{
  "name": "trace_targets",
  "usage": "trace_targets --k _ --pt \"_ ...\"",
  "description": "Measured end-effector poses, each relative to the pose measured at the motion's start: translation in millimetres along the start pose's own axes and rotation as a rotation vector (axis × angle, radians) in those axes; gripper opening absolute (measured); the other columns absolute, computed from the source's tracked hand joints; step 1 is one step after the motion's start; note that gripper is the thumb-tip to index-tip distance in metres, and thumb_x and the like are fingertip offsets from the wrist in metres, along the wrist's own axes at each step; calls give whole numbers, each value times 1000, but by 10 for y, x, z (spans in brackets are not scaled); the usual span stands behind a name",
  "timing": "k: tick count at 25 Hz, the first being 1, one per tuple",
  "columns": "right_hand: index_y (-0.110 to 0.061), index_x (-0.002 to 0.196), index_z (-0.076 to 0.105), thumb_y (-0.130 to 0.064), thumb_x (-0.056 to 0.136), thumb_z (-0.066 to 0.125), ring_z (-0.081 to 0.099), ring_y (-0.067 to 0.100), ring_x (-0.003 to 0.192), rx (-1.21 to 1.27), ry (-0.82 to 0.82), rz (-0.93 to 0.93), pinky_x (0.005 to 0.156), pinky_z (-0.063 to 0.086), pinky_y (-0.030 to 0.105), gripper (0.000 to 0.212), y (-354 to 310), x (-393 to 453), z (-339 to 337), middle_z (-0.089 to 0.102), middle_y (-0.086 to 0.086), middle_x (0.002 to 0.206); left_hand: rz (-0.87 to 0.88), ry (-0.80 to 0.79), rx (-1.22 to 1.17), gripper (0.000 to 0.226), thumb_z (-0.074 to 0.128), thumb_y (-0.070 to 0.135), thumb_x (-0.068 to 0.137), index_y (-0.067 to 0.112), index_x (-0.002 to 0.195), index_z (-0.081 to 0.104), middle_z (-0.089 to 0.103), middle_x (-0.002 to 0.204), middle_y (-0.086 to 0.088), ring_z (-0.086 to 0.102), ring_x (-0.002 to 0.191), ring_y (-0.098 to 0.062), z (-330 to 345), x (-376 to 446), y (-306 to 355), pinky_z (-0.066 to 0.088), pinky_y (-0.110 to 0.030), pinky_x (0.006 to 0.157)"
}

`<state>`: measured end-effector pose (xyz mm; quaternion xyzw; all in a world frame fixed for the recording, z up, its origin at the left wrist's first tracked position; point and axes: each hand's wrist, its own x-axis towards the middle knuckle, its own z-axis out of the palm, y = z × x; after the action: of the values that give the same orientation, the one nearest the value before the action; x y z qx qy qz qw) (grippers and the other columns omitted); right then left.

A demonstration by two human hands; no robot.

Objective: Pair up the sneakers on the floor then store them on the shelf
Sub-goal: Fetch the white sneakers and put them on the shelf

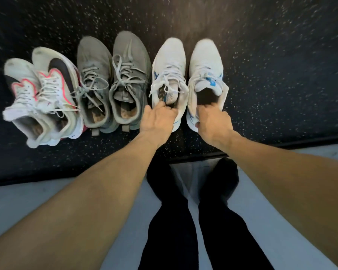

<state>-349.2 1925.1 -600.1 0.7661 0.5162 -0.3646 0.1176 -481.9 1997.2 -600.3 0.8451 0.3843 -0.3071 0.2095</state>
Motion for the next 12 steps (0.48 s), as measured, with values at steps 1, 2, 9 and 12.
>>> trace_targets --k 1,2,9,12 --pt "-10 112 54 -11 88 60 51 28 109 8 -5 1 72 34 36 25 -21 -131 -119 62 8 113 9 -12 -8 21 60 14 91 24 109 57 61 115 3 44 119 -19 -127 -113 35 29 -36 81" --pt "-10 112 54 -10 88 60 51 27 108 21 -8 7 72 34 36 25 -48 -274 -240 62 8 112 7 -21 -24 19 62 15 91 24 107 58 61 114 3 44 118 -20 -259 -239 78 29 -36 79" --pt "-10 110 56 -8 88 58 52 28 107 84 12 20 80 42 40 23 -346 -1696 -1705 62 8 112 46 24 -58 17 68 22 87 21 101 60 60 108 -1 48 116 -22 -1760 -1578 405 36 -39 86" --pt "-9 107 56 -10 88 59 52 29 106 113 23 21 81 43 41 19 -496 -2337 -2367 62 9 110 45 47 -74 21 68 23 87 20 106 60 60 110 -3 48 117 -23 -2413 -2195 544 37 -41 91"
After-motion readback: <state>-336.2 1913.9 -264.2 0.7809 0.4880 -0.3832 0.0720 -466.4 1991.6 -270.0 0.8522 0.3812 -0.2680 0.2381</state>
